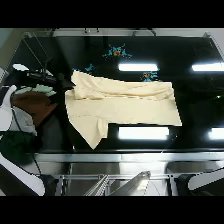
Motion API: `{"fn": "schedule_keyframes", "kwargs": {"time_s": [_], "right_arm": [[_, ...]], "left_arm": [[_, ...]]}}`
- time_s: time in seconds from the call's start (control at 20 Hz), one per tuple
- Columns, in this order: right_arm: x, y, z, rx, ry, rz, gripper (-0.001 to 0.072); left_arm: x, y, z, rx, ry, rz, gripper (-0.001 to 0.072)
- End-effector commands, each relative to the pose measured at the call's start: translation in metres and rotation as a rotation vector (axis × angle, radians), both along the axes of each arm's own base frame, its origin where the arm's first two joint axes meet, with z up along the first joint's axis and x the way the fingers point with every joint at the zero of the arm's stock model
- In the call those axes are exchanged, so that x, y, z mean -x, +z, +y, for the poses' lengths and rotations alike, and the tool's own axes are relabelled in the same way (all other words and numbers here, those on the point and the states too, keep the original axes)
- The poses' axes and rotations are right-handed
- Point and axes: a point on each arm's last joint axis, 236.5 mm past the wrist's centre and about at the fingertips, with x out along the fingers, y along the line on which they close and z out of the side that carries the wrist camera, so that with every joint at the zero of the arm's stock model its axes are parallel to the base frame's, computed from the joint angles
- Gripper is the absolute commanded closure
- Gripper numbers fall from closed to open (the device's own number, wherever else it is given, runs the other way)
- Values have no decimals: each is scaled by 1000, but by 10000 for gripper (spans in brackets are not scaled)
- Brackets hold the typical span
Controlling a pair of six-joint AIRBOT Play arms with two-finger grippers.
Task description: Fold the shirts.
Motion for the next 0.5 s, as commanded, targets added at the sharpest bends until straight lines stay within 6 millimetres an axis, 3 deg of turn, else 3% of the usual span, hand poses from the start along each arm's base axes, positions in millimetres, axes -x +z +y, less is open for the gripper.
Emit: {"fn": "schedule_keyframes", "kwargs": {"time_s": [0.0,0.1,0.2,0.45], "right_arm": [[72,-10,-42,161,24,238,248],[99,-18,-42,163,17,295,248],[114,-30,-31,127,23,341,249],[129,-57,5,93,97,404,251]], "left_arm": [[43,14,34,-31,-12,101,387],[78,-1,53,-78,34,177,388],[111,-8,57,-62,85,241,387],[180,-21,46,-42,154,368,388]]}}
